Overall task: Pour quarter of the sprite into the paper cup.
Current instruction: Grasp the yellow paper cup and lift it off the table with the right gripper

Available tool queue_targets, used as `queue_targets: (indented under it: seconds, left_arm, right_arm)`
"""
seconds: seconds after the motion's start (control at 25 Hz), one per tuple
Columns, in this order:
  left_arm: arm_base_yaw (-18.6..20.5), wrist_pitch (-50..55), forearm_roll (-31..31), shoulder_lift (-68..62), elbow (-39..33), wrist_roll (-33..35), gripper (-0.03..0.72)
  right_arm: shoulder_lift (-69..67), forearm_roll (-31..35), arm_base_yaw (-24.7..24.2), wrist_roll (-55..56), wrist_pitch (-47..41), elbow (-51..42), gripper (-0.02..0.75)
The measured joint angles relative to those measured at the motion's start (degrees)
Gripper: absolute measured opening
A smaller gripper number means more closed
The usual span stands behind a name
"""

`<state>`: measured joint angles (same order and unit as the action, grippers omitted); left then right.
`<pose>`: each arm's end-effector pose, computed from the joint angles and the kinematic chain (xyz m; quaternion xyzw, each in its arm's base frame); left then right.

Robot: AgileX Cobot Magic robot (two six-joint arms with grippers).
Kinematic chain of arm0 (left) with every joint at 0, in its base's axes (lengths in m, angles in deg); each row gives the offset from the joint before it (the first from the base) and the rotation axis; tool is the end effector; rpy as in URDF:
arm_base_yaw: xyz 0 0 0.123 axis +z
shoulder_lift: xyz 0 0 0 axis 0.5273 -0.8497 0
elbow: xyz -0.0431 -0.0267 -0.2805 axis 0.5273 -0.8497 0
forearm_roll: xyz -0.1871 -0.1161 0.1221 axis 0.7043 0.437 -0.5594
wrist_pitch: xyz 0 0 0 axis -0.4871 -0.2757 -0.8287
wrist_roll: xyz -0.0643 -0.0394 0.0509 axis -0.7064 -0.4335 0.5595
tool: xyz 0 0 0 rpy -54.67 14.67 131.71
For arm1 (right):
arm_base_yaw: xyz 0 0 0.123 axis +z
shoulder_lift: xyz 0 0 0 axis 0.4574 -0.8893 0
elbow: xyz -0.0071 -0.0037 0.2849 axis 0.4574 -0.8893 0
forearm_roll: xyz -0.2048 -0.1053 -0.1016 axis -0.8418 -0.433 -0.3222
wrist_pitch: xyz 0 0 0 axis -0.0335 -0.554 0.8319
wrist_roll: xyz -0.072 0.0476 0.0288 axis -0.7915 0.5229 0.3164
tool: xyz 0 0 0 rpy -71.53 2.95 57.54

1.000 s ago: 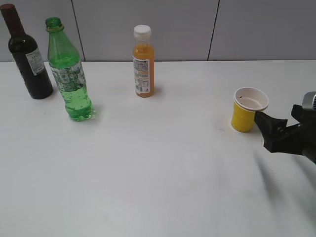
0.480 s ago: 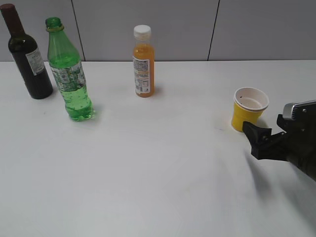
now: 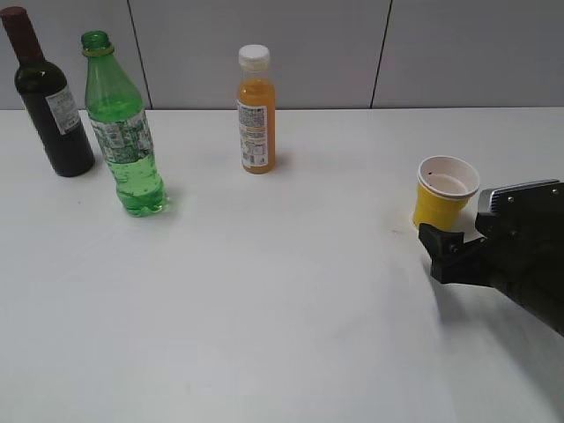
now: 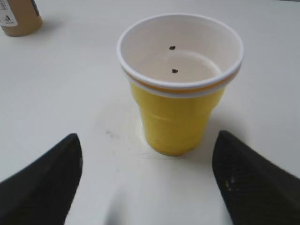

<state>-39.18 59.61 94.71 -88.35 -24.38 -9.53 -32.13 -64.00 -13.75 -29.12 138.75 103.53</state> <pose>-0.0041 -0.0077 0.2811 0.1251 0.8404 -0.0430 0.5257 0.2445 0.0623 0.0848 -0.0953 0.8201 0.0916 0.5568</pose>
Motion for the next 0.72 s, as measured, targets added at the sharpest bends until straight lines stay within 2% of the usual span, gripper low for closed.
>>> queue_targets:
  seconds: [0.32,0.72]
  left_arm:
    - [0.00,0.00,0.00,0.00,0.00,0.00,0.584]
    - [0.00,0.00,0.00,0.00,0.00,0.00,0.584]
  right_arm:
    - [-4.10,3.08,0.00,0.08,-0.21,4.90,0.651]
    - [-8.36,3.43,0.00,0.13,-3.64,10.16,0.648]
